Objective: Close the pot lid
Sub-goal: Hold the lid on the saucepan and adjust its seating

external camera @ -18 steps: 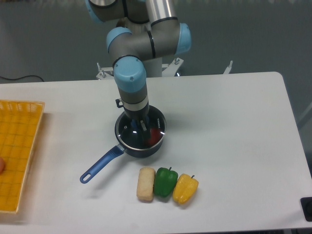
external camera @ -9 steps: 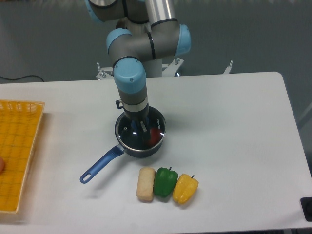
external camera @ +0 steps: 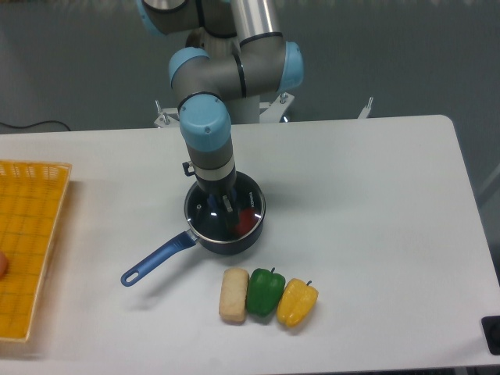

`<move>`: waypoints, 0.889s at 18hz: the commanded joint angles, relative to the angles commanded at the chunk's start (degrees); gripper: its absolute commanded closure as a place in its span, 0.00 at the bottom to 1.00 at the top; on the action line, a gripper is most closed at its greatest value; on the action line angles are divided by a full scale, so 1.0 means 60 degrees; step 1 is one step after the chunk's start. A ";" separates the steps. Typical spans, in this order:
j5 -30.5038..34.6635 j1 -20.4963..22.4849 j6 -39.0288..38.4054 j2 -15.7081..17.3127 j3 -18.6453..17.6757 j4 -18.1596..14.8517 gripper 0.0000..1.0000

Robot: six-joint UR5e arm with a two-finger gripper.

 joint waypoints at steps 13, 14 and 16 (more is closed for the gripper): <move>-0.0015 0.0029 0.0044 0.0015 0.0000 -0.0015 0.08; -0.0015 0.0029 0.0044 0.0029 0.0000 -0.0015 0.04; -0.0015 0.0029 0.0029 0.0029 0.0000 -0.0015 0.01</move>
